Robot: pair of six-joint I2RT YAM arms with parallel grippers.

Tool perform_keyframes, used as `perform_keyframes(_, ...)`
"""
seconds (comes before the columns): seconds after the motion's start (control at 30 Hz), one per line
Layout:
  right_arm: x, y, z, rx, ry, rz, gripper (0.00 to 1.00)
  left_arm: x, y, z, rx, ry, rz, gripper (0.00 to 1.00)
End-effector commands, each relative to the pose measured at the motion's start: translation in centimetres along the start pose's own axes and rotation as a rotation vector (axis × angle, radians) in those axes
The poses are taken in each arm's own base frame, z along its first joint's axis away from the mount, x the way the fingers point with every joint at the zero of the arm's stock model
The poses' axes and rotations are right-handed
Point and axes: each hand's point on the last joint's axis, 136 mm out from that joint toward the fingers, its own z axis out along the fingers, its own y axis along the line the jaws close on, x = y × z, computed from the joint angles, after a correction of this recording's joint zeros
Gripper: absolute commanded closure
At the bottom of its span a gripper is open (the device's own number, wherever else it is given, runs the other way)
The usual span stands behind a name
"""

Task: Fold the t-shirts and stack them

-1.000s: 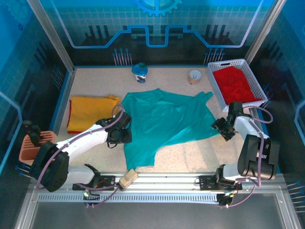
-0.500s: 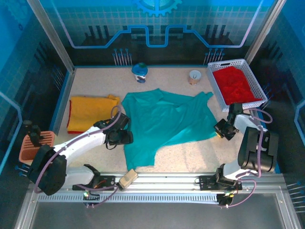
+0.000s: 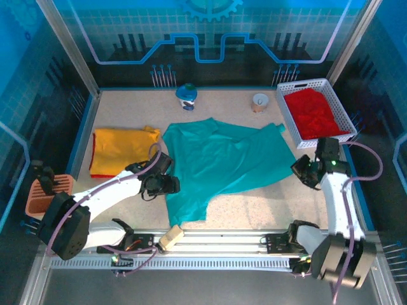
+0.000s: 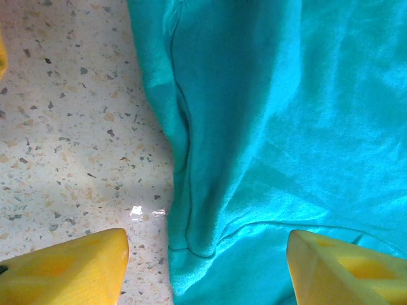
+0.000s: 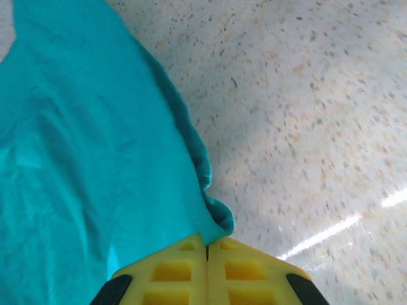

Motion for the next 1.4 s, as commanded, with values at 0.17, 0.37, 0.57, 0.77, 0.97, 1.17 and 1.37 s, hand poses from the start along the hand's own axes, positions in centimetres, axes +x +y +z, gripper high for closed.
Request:
perform_keyframes(0.17,5.8,-5.3,-6.2,0.171,0.018,0.142,1.0,-0.9,-1.1,-0.2,0.034,-0.005,0.019,0.33)
perform_keyframes(0.37,8.9,-6.6,-6.8,0.174,0.078,0.203,1.0,-1.2,-1.6,-0.1,0.043,0.002,0.03,0.33)
perform_keyframes(0.57,8.9,-6.6,-6.0,0.154,0.07,0.201,0.97,-1.7,-1.9,-0.4,0.044,-0.004,0.037,0.33)
perform_keyframes(0.77,7.5,-7.5,-4.9,0.214,0.02,0.169,0.58,-4.1,-2.8,-1.4,0.047,-0.032,0.059,0.34)
perform_keyframes(0.97,7.0,-6.4,-2.8,0.15,0.038,0.141,0.29,-8.0,-4.7,-1.8,0.085,-0.054,0.065,0.35)
perform_keyframes(1.17,4.4,-3.1,-1.5,0.049,0.02,0.042,0.1,-12.5,-8.0,-0.7,0.111,-0.061,0.104,0.4)
perform_keyframes(1.37,2.0,-0.1,-0.5,-0.049,-0.045,-0.042,0.0,-15.7,-11.6,1.9,0.178,-0.033,0.09,0.47)
